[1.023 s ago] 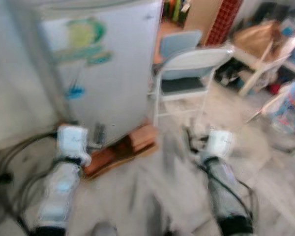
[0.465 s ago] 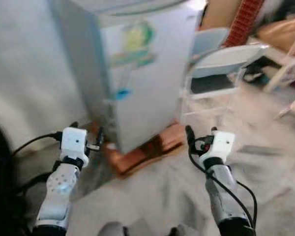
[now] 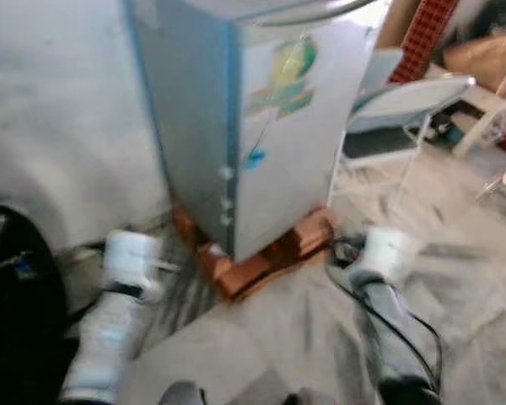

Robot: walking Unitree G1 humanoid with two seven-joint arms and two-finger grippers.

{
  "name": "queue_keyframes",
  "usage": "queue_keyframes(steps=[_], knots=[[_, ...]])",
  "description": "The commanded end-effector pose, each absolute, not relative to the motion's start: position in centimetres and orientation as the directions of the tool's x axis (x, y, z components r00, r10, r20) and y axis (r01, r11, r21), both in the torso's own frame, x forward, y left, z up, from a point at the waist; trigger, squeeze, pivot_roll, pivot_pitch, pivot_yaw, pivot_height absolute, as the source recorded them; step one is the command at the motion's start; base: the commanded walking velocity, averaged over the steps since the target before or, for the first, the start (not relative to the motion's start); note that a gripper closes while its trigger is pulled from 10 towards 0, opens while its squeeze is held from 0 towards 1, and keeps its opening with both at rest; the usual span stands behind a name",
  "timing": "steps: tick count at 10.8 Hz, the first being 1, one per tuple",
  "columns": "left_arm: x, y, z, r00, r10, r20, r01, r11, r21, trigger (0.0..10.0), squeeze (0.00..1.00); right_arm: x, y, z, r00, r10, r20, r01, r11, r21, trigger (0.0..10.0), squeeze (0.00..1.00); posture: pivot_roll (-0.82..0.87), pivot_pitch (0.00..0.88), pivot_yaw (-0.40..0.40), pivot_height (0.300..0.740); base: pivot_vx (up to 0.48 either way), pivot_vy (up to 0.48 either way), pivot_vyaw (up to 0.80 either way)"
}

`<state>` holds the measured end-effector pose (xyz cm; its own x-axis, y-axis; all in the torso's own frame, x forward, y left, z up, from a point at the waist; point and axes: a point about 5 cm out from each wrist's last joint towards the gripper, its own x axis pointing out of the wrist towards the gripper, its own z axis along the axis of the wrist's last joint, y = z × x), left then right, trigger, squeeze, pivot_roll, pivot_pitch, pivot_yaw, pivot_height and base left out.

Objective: Restocking fridge

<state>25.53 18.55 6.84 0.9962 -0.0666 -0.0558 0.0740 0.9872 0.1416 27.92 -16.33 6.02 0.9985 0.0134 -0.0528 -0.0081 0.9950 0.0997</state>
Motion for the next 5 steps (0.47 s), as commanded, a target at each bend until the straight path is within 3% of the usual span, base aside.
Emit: queue_keyframes(steps=[1, 4, 5], knots=[[25.62, 17.75, 7.06, 0.996, -0.087, -0.038, 0.091, 0.986, 0.137, 10.0, 0.00, 27.93, -17.67, 6.13, 0.998, -0.019, -0.058, 0.023, 0.997, 0.076, 10.0, 0.00, 0.13, 0.058, -0.042, 0.740, 0.000, 0.000, 0.00], [25.79, 18.20, 7.10, 0.997, -0.069, -0.043, 0.075, 0.987, 0.140, 10.0, 0.00, 27.96, -17.96, 6.40, 0.998, -0.026, -0.049, 0.030, 0.997, 0.065, 10.0, 0.00, 0.12, 0.061, -0.033, 0.740, 0.000, 0.000, 0.00], [25.91, 18.28, 7.08, 0.997, -0.069, -0.046, 0.074, 0.988, 0.137, 10.0, 0.00, 27.90, -18.04, 6.38, 0.998, -0.031, -0.050, 0.034, 0.997, 0.065, 10.0, 0.00, 0.12, 0.067, -0.032, 0.740, 0.000, 0.251, -0.42]])
